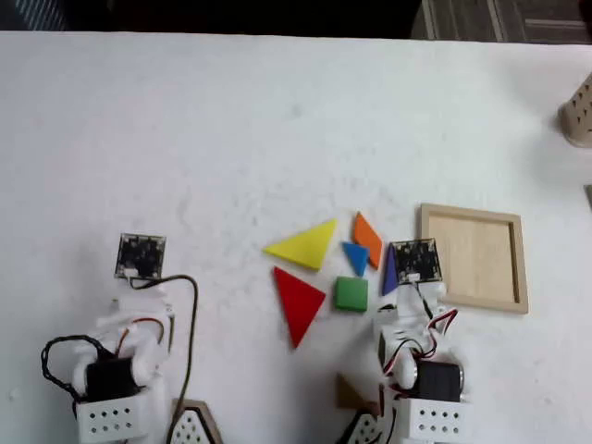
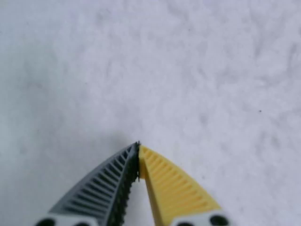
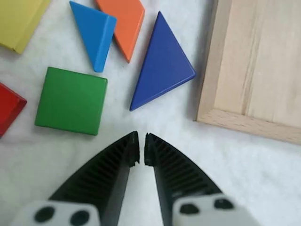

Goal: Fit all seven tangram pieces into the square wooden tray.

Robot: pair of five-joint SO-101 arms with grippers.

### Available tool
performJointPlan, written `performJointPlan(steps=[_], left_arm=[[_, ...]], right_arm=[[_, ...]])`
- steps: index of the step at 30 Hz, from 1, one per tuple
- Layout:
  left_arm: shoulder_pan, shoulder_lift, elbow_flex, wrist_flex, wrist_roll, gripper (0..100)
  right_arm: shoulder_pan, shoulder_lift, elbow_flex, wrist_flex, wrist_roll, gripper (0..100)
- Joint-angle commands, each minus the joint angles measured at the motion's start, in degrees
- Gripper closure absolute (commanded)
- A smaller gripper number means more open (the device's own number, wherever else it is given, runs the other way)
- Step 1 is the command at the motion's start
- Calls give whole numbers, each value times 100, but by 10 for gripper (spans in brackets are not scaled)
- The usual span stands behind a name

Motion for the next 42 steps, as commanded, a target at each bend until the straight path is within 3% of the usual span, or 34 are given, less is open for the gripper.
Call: performJointPlan(steps=[1,7,15,18,25,28,36,42], left_arm=[[57,-57,-299,44,0,980],[57,-57,-844,88,0,980],[-4,-57,-554,88,-35,980],[-347,-57,-536,88,-35,980],[-866,-31,-633,158,-158,980],[-866,-22,-686,246,-492,980],[-866,-22,-695,246,-501,980],[-857,-22,-721,211,-510,979]], right_arm=[[75,-66,18,31,-18,964],[760,-66,-484,22,-18,964],[769,-66,-615,-233,-62,964],[646,-57,-695,295,-18,964],[752,602,-1363,479,-18,982],[453,1525,-1714,338,-18,982],[-796,4954,-3464,400,-9,982],[-2475,6457,-3903,409,-9,981]])
